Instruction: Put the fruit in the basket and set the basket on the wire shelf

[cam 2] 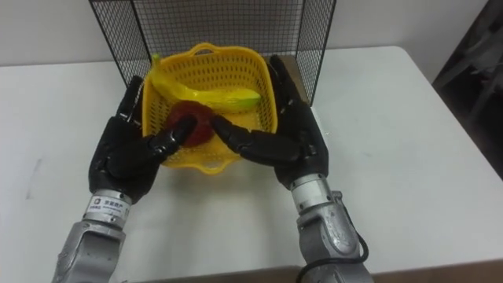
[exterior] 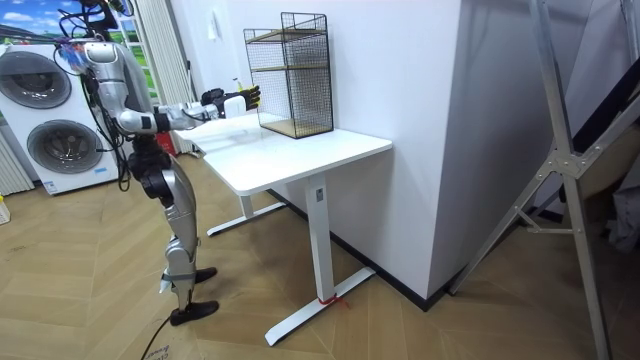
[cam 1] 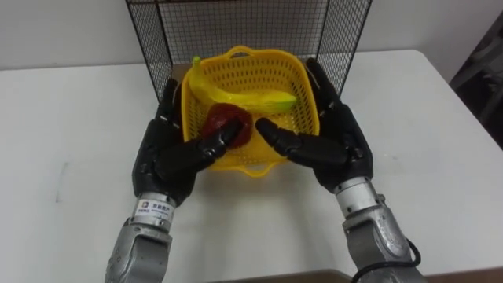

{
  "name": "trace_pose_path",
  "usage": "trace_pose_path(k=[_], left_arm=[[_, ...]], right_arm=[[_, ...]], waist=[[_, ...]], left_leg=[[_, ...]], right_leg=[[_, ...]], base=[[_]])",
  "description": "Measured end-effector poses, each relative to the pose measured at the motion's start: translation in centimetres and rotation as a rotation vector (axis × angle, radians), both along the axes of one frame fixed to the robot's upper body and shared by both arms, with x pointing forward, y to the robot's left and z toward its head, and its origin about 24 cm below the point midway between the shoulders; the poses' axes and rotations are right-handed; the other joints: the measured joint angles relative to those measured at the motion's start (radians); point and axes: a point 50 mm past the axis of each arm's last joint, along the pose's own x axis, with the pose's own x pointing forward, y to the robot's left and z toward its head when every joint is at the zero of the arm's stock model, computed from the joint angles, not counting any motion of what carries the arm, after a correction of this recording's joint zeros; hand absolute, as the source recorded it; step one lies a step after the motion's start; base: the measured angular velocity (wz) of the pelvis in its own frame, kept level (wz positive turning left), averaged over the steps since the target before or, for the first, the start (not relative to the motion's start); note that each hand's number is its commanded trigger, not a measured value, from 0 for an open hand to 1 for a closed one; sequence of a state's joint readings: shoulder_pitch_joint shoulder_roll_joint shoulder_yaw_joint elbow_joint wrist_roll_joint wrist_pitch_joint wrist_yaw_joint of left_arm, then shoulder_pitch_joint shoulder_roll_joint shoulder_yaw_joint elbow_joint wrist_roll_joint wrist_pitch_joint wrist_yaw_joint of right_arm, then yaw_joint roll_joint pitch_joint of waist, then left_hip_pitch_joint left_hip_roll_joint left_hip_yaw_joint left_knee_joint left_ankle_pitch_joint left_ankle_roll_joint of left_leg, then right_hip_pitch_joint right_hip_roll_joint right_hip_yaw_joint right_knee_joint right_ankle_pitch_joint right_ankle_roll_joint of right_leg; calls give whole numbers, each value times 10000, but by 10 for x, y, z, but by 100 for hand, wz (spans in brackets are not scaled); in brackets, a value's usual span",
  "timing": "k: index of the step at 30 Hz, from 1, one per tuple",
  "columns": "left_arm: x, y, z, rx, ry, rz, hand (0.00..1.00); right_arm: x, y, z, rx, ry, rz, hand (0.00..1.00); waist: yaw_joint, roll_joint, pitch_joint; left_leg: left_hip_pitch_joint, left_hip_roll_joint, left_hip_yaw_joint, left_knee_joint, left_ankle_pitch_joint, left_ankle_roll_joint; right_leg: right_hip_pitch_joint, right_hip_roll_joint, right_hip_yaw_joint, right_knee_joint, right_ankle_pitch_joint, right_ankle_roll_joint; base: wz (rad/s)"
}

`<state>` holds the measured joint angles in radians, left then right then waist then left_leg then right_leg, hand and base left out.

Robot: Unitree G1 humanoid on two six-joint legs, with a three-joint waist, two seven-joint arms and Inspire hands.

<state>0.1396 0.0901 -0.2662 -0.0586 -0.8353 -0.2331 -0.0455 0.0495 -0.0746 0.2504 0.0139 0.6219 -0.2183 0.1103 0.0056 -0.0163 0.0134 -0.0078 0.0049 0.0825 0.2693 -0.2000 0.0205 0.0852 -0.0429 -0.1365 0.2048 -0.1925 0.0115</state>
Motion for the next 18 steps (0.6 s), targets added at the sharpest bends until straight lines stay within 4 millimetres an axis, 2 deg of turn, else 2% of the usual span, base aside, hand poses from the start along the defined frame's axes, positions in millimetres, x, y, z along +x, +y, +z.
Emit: trace_pose_path(k=[12,15,18], left_arm=[[4,0,7,-280,-440,219,0],[3,0,7,-390,-453,243,0],[3,-2,7,-426,-451,313,0]], right_arm=[[5,3,10,149,-612,29,0],[5,3,10,210,-604,25,0],[5,3,11,273,-710,-26,0]], waist=[[-26,-48,14],[-12,-127,26],[13,-156,33]], left_leg=[[112,20,60,31,-8,-5],[100,63,56,129,-22,-23],[-54,214,39,569,-227,-72]], right_leg=[[121,5,56,8,-1,1],[132,28,31,52,-2,-1],[101,151,-2,218,-10,-6]], base=[[-1],[1],[-1]])
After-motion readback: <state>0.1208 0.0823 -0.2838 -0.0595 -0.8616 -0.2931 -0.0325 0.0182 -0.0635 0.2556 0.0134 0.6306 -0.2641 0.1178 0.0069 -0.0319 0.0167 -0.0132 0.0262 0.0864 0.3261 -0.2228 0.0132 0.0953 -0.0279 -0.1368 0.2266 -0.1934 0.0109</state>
